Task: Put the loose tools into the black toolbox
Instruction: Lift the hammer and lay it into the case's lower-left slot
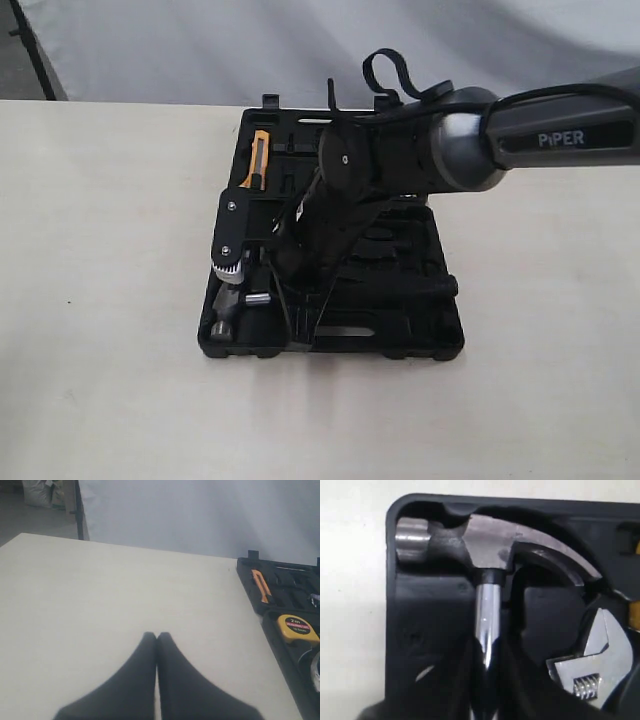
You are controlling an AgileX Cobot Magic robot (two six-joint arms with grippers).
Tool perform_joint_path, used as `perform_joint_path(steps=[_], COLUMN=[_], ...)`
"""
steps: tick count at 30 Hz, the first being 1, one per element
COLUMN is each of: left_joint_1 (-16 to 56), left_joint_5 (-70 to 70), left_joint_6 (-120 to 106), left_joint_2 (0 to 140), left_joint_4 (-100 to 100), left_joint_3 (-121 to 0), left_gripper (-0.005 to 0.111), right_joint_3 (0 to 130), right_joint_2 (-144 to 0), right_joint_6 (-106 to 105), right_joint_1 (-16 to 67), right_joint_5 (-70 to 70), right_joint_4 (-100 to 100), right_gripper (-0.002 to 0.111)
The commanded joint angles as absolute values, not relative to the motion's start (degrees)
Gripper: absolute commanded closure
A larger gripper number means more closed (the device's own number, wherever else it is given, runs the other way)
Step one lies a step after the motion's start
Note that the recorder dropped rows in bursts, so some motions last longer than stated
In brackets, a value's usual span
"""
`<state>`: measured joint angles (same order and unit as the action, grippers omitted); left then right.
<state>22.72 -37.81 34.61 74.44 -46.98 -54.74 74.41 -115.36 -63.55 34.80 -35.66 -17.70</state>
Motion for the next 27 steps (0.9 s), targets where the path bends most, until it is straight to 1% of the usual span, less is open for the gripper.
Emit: perform_joint_path(steps=[1,7,14,15,17,21,22,24,27], left_joint_1=[22.5,22.5,22.5,22.5,22.5,22.5,22.5,22.5,22.5], left_joint_5=[-36.8,-36.8,-36.8,-36.8,-36.8,-36.8,-36.8,-36.8,-36.8], left_joint_6=[35.2,35.2,35.2,35.2,35.2,35.2,35.2,35.2,35.2], left_joint_2=[74.0,74.0,74.0,74.0,74.0,74.0,74.0,74.0,74.0], left_joint_4=[-46.2,-46.2,-46.2,-46.2,-46.2,-46.2,-46.2,-46.2,-46.2], left_joint_3=[-54.2,-54.2,-54.2,-54.2,-54.2,-54.2,-54.2,-54.2,-54.2], left_gripper=[0.105,0.105,0.105,0.105,0.105,0.105,0.105,0.105,0.105], right_joint_3=[74.6,74.6,74.6,74.6,74.6,74.6,74.6,74.6,74.6], right_joint_2=[-116.0,-116.0,-116.0,-116.0,-116.0,-116.0,-116.0,-116.0,-114.8], right_joint_6=[-65.6,-62.0,-57.7,-57.7,-57.7,-57.6,-57.3,-55.3,-53.7], right_joint_1=[34.8,34.8,34.8,34.8,34.8,34.8,34.8,34.8,34.8], right_joint_5=[-33.8,-33.1,-36.5,-36.8,-37.2,-38.0,-38.0,-37.9,-37.6], right_joint_4=[-18.4,-17.5,-14.4,-14.4,-14.4,-11.6,-11.1,-9.5,-7.0], right_gripper=[0.109,0.108,0.108,0.106,0.097,0.066,0.06,0.053,0.053])
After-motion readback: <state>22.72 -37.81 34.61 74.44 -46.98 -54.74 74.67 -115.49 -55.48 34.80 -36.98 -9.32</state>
